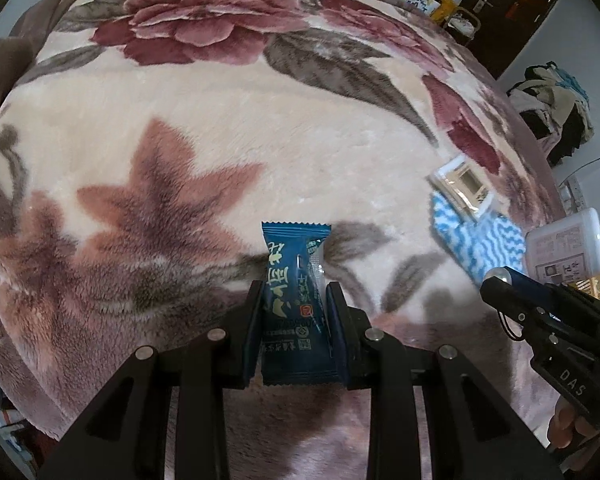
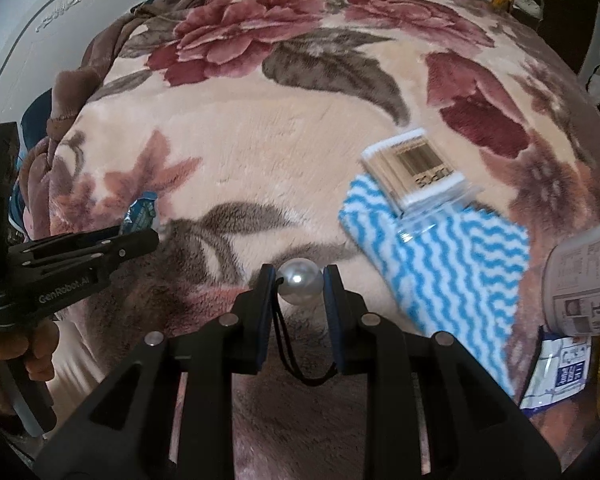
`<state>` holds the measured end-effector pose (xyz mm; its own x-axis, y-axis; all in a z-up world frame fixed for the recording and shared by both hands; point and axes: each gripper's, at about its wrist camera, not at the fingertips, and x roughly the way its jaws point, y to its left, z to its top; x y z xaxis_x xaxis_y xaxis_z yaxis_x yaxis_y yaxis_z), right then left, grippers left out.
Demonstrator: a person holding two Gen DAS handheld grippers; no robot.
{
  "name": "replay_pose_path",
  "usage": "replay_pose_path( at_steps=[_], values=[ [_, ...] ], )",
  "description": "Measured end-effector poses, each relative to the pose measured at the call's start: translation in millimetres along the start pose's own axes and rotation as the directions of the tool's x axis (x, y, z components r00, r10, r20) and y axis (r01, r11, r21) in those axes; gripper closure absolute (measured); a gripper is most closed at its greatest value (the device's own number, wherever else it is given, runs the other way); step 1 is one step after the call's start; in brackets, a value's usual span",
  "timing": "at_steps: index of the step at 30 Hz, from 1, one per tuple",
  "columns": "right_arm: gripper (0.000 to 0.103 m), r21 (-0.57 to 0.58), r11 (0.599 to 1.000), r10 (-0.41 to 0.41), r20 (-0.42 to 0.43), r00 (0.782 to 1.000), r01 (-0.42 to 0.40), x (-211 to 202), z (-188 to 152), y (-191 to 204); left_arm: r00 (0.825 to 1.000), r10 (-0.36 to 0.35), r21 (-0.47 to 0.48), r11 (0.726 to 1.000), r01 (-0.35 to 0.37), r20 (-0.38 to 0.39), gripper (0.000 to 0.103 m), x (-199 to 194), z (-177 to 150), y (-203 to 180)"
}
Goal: Organize soft objects
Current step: 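Lift the candy packet and hair tie with both tools toward the basket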
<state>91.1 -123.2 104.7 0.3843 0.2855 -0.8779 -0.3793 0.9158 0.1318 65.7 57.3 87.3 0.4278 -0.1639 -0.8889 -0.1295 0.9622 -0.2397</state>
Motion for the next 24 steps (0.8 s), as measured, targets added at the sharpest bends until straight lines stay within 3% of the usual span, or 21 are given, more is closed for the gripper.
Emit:
replay_pose_path(
  at_steps=[6, 24],
  values=[
    [0.078, 0.013, 1.000, -0.015, 0.040, 0.999, 0.014, -23, 5, -13, 0.999, -0.044, 0.008, 0.999, 0.044, 0.012, 0.073, -14, 11, -18],
    [0.078, 0.077, 0.995, -0.073, 0.104, 0.992, 0.065, -71, 12, -62, 0.996, -0.079, 0.119, 0.990, 0.074, 0.038, 0.073, -36, 38, -92]
  ],
)
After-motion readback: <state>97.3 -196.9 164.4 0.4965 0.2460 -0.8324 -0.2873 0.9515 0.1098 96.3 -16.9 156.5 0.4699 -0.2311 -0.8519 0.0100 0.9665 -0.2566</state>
